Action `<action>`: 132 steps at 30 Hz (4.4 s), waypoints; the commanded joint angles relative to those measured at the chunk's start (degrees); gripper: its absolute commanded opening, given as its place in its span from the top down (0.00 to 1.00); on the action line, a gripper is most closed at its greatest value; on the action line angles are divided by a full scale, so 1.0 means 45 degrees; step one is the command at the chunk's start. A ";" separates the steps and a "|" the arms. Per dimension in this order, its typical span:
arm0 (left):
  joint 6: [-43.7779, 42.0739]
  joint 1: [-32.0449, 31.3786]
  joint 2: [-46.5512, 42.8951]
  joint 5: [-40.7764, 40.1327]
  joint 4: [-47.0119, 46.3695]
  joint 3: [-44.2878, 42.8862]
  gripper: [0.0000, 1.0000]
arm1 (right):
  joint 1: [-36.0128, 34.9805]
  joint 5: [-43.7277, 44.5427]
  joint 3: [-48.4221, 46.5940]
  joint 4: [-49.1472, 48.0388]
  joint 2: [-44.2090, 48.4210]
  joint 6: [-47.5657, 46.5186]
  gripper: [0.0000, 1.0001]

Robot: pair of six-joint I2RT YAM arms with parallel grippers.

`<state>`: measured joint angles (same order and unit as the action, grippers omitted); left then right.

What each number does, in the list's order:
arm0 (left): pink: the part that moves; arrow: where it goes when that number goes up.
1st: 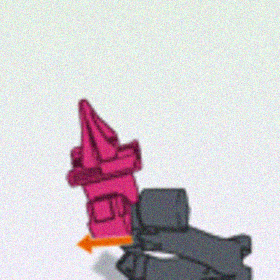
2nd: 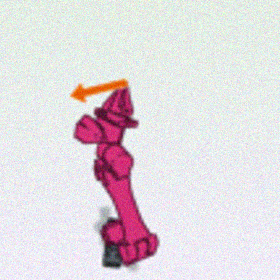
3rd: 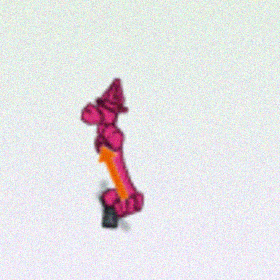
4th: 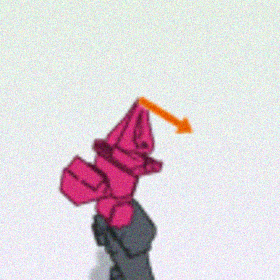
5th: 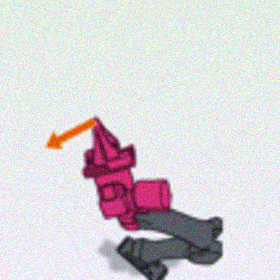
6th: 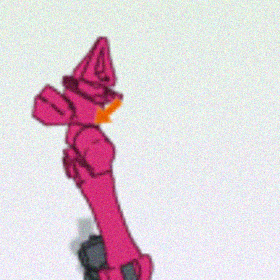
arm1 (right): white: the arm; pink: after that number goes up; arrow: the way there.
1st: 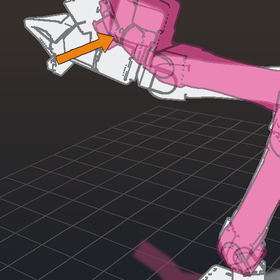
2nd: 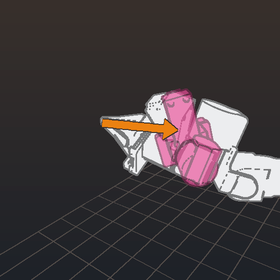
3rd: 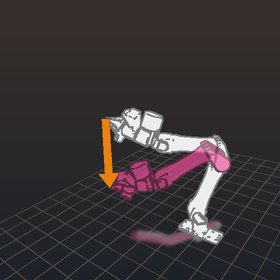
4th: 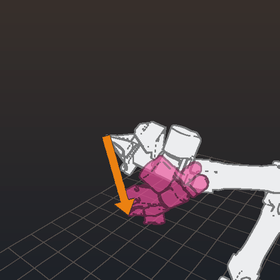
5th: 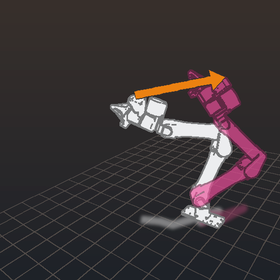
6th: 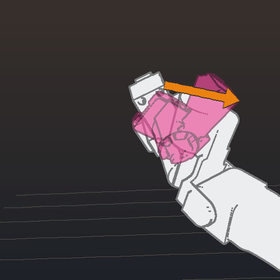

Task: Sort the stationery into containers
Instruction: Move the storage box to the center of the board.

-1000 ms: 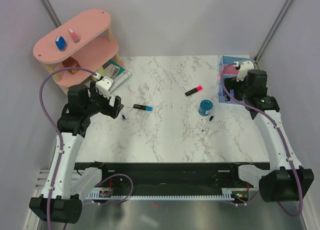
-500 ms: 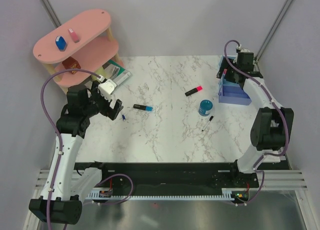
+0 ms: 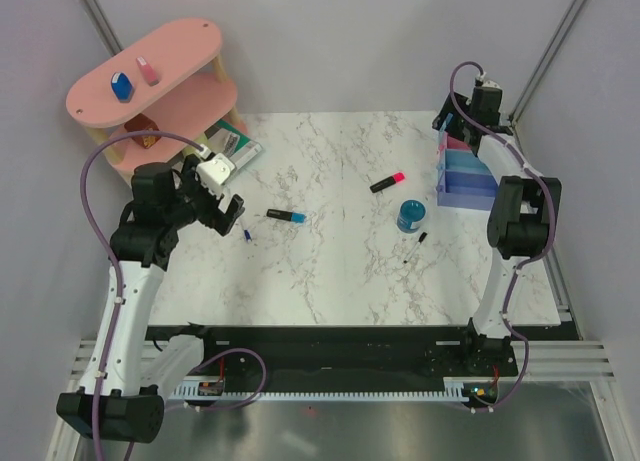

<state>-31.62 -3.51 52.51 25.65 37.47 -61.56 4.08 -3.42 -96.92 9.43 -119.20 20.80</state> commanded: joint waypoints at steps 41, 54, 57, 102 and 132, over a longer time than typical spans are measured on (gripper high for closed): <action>-0.0318 -0.0060 0.0499 -0.0055 -0.0046 -0.0734 0.03 | -0.3229 -0.1622 -0.2953 0.1048 -0.2477 -0.6807 0.16; -0.0259 -0.0060 0.0108 -0.0367 -0.0027 -0.0656 0.03 | -0.4948 -0.1896 -0.3050 0.2356 -0.2320 -0.8488 0.15; -0.0318 -0.0080 0.0030 -0.0543 -0.0027 -0.0695 0.03 | -0.5397 -0.1993 -0.3284 0.2629 -0.2437 -0.8703 0.15; 0.0404 -0.0060 -0.1825 -0.1579 -0.0066 0.0575 0.03 | -0.9949 -0.2228 -0.0629 0.5266 -0.0407 -1.2785 0.14; -0.3031 -0.1348 0.3583 -0.0134 -0.1939 0.0848 0.16 | -0.9871 -0.2795 0.4406 0.4955 0.4769 -0.8157 0.19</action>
<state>-39.00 -7.79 66.22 25.52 32.84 -56.10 -40.49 -14.17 -82.43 30.92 -97.97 -18.41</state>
